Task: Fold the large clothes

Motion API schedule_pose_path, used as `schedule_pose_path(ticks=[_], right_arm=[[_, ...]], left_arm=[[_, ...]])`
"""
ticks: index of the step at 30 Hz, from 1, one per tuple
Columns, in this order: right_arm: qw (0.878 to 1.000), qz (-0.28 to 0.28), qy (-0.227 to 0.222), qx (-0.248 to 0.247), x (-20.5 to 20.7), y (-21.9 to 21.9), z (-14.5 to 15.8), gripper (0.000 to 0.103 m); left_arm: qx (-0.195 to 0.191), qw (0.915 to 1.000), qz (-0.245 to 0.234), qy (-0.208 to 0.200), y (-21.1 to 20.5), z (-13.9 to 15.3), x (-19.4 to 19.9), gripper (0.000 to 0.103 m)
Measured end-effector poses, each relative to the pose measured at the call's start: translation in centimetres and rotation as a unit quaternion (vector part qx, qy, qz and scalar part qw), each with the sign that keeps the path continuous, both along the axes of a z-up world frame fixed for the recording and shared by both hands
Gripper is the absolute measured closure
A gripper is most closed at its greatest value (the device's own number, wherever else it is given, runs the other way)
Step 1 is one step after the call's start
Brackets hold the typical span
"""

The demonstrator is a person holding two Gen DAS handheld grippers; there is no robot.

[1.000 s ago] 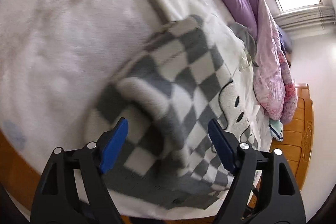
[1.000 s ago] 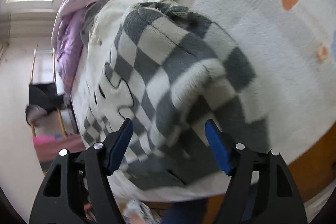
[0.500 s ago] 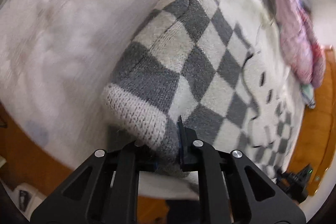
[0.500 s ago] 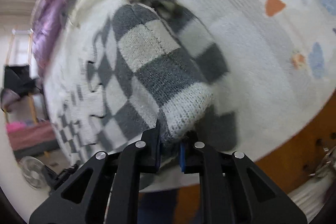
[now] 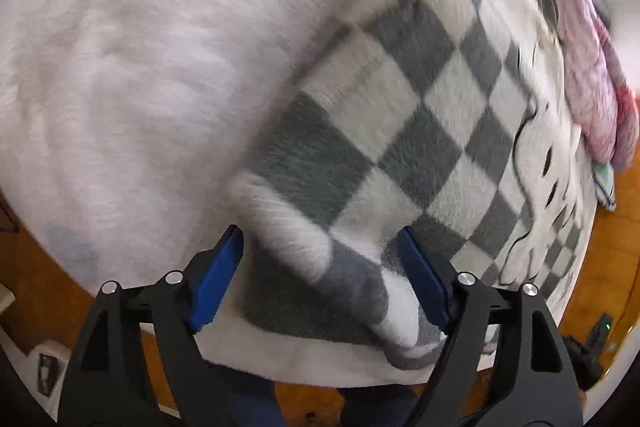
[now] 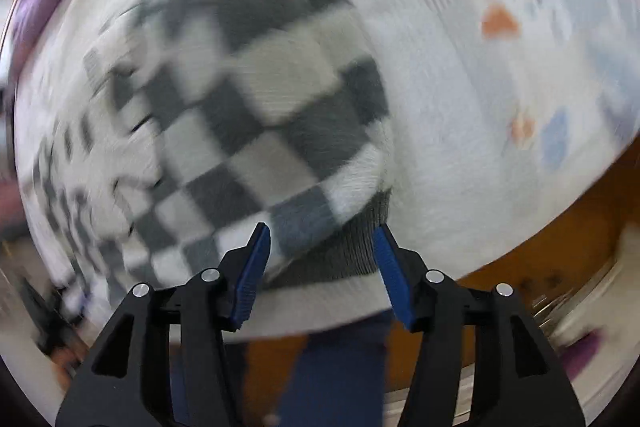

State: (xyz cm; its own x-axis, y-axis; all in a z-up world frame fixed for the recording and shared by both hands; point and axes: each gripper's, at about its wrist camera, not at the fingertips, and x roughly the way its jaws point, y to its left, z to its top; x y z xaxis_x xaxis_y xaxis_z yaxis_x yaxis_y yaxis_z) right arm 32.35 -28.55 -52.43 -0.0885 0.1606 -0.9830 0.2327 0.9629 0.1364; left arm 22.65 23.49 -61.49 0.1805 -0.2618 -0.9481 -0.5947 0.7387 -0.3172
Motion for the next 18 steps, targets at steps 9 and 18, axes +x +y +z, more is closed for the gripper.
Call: schedule_pose_path(ticks=[9, 18], right_arm=[[0.973, 0.169, -0.129, 0.092, 10.7, 17.7, 2.8, 0.101], [0.984, 0.154, -0.075, 0.042, 15.6, 20.4, -6.1, 0.103]], left_arm=[[-0.039, 0.9956, 0.085, -0.009, 5.6, 0.0, -3.0, 0.022], [-0.075, 0.9919, 0.103, -0.004, 4.9, -2.3, -3.9, 0.022]])
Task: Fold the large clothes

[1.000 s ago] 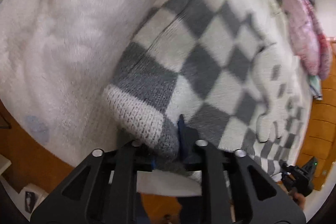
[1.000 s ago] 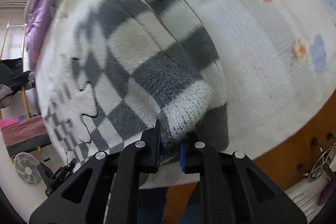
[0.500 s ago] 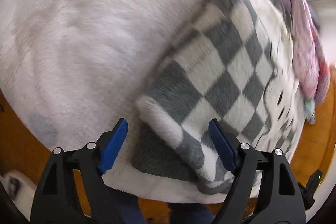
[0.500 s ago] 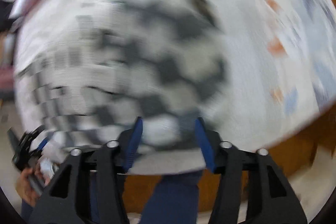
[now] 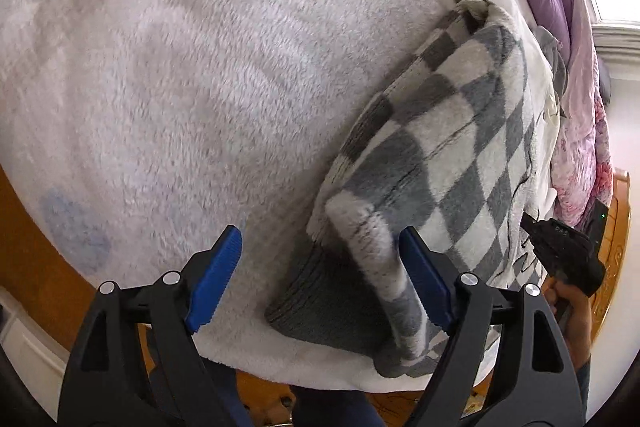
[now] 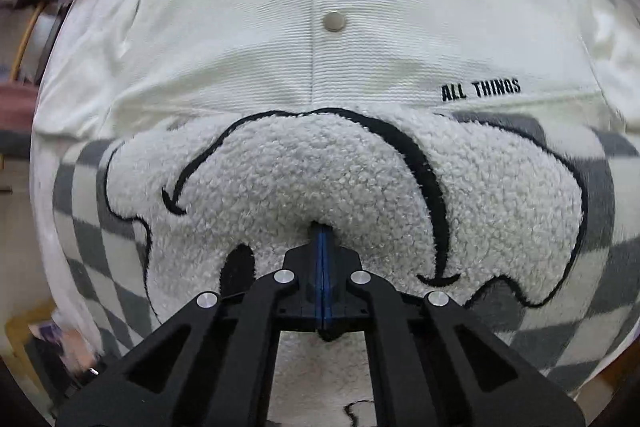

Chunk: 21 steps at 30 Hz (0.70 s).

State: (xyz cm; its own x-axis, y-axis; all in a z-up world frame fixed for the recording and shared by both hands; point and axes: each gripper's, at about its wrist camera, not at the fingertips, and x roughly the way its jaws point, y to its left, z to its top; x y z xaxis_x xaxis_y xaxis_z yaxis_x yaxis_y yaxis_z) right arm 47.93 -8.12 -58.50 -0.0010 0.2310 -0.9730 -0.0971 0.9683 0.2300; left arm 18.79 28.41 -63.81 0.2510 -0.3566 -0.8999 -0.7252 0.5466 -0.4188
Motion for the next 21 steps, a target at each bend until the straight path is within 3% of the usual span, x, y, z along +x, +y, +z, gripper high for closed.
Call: schedule_pose_path(ticks=[2, 6, 10, 11, 14, 18, 21], right_arm=[[1.0, 0.006, -0.003, -0.007, -0.5, -0.1, 0.6, 0.103], [0.999, 0.009, 0.039, -0.005, -5.0, -1.7, 1.3, 0.103], [0.995, -0.003, 0.098, 0.01, -10.9, -4.0, -1.8, 0.103], [0.995, -0.02, 0.091, 0.025, -11.8, -4.9, -2.7, 0.103], [0.995, -0.033, 0.093, 0.027, -11.4, -5.7, -3.1, 0.103], [0.996, -0.008, 0.082, 0.022, -10.9, -5.4, -2.2, 0.103], [0.997, -0.01, 0.075, 0.033, -11.4, -6.3, -2.0, 0.103]], left_arm=[[-0.009, 1.0, 0.004, 0.001, -0.5, -0.4, -0.2, 0.022], [-0.024, 0.9996, 0.013, -0.001, -1.1, -1.0, -0.6, 0.022], [-0.038, 0.999, 0.023, 0.002, -1.2, -1.8, -1.2, 0.022], [-0.041, 0.9988, 0.025, 0.004, -1.2, -2.0, -1.4, 0.022], [-0.055, 0.9981, 0.029, 0.006, -1.4, -2.4, -1.7, 0.022], [-0.087, 0.996, 0.02, 0.001, -2.7, -2.8, -1.7, 0.025], [-0.079, 0.9969, -0.001, 0.008, -3.8, -3.6, -1.5, 0.028]])
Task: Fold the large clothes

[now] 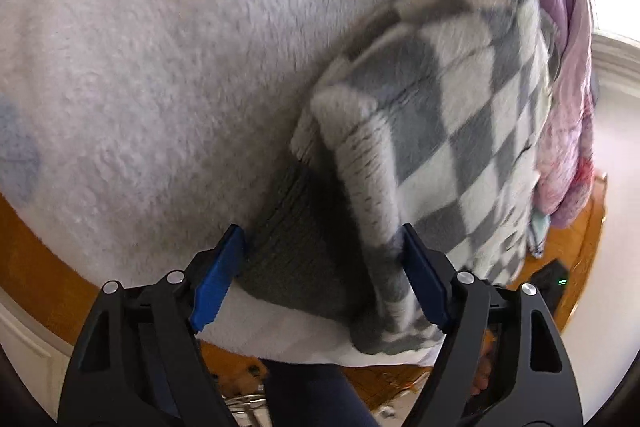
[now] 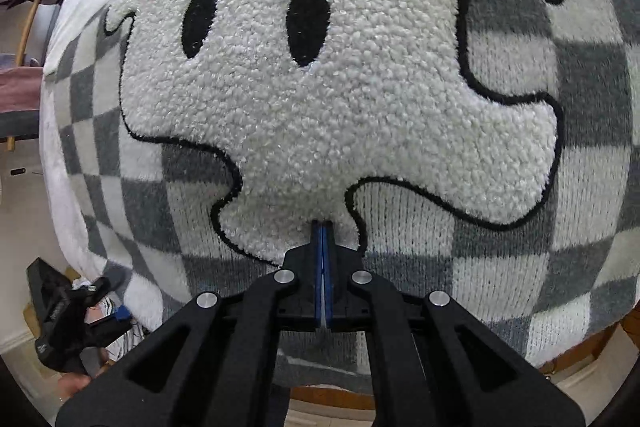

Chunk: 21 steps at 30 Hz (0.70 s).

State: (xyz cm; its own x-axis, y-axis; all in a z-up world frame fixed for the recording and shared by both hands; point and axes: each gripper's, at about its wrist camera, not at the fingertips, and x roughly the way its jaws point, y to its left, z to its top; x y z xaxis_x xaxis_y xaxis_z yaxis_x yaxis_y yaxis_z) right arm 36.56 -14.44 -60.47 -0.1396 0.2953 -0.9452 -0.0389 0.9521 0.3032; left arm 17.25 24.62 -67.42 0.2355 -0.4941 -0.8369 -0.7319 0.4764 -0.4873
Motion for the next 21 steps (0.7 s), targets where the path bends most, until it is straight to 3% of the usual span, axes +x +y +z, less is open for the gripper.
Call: schedule_pose_path(ticks=[2, 6, 9, 11, 12, 13, 16, 21], right_arm=[[1.0, 0.008, -0.008, 0.006, -1.6, -0.4, 0.0, 0.1], [0.997, 0.06, -0.04, 0.003, -3.4, 0.0, 1.5, 0.097], [0.992, 0.111, -0.064, 0.012, -4.9, 0.7, 2.9, 0.094], [0.981, 0.163, -0.097, 0.03, -6.8, 1.7, 4.5, 0.081], [0.977, 0.178, -0.111, 0.041, -7.6, 2.4, 5.0, 0.069], [0.969, 0.198, -0.133, 0.06, -8.8, 3.1, 5.9, 0.058], [0.951, 0.231, -0.175, 0.109, -11.7, 5.0, 7.7, 0.046], [0.923, 0.281, -0.232, 0.121, -16.8, 9.1, 9.2, 0.035]], left_arm=[[0.008, 1.0, -0.003, 0.002, -0.1, -0.8, -0.1, 0.034], [0.015, 0.9995, -0.006, -0.029, -0.6, 0.1, 0.0, 0.074], [0.036, 0.9984, -0.016, -0.041, -1.0, 2.4, 0.2, 0.077], [0.036, 0.9977, -0.018, -0.055, -1.0, 3.8, 0.3, 0.077], [0.035, 0.9973, -0.02, -0.061, -1.0, 4.6, 0.2, 0.078], [0.029, 0.9973, -0.019, -0.064, -0.8, 5.0, 0.2, 0.078], [0.005, 0.9961, -0.043, -0.077, -0.4, 6.6, 0.5, 0.078], [-0.028, 0.9901, -0.11, -0.083, 1.5, 8.3, 1.1, 0.08]])
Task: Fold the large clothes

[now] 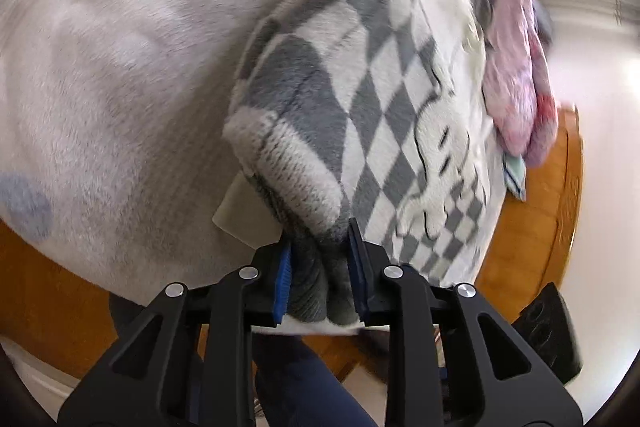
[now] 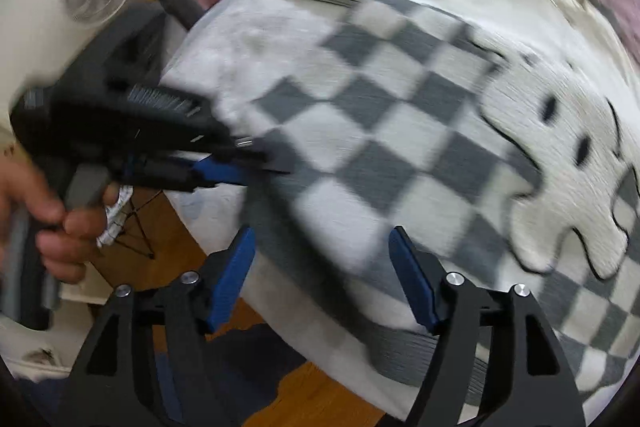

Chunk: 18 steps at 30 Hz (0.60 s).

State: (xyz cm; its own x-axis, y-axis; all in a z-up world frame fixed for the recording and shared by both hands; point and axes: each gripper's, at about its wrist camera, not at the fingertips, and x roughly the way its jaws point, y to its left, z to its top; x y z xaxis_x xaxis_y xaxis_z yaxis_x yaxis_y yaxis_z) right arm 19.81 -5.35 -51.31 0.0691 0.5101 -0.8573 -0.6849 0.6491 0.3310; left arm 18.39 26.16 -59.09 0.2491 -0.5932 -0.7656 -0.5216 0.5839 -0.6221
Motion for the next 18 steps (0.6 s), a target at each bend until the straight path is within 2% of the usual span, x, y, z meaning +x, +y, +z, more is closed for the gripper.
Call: schedule_pose_path(ticks=[3, 6, 7, 8, 9, 10, 11, 13, 14, 15, 18], right_arm=[[0.999, -0.001, -0.036, -0.025, -1.6, 3.5, -1.1, 0.033], [0.993, -0.015, -0.08, -0.081, -0.9, 7.0, -3.1, 0.033], [0.993, -0.018, -0.085, -0.082, -0.6, 7.6, -3.8, 0.035], [0.992, -0.024, -0.091, -0.079, -0.5, 7.6, -3.9, 0.04], [0.992, -0.025, -0.092, -0.087, -0.4, 7.8, -4.1, 0.055], [0.99, -0.024, -0.094, -0.101, -0.3, 7.8, -4.2, 0.065], [0.99, -0.024, -0.091, -0.103, 0.0, 7.6, -4.3, 0.069], [0.993, -0.039, -0.068, -0.084, 0.8, 6.4, -3.9, 0.073], [0.995, -0.044, -0.063, -0.071, 1.0, 5.5, -3.4, 0.073], [0.995, -0.045, -0.063, -0.062, 1.0, 4.9, -3.0, 0.074], [0.997, -0.066, -0.045, -0.023, 1.6, 2.7, -1.6, 0.074]], left_arm=[[-0.004, 0.9995, -0.03, 0.001, -1.1, 0.3, 1.2, 0.081], [0.006, 0.9982, -0.059, 0.0, -1.6, 0.2, 2.2, 0.081], [0.002, 0.9985, -0.055, 0.001, -1.6, 0.1, 2.3, 0.081], [-0.003, 0.9986, -0.053, 0.004, -1.4, -0.1, 2.3, 0.081], [-0.005, 0.9986, -0.052, 0.005, -1.2, -0.1, 2.4, 0.081], [-0.008, 0.9986, -0.051, 0.008, -1.2, -0.2, 2.6, 0.08], [-0.006, 0.9989, -0.045, 0.013, -0.9, -0.1, 2.6, 0.079], [0.005, 0.9994, -0.032, 0.011, -0.4, 0.5, 2.5, 0.063], [0.019, 0.9996, -0.016, 0.011, 0.1, 0.9, 2.5, 0.041], [0.031, 0.9995, 0.0, 0.011, 0.7, 1.2, 2.5, 0.03], [0.036, 0.9992, 0.008, 0.017, 1.1, 0.9, 4.3, 0.03]])
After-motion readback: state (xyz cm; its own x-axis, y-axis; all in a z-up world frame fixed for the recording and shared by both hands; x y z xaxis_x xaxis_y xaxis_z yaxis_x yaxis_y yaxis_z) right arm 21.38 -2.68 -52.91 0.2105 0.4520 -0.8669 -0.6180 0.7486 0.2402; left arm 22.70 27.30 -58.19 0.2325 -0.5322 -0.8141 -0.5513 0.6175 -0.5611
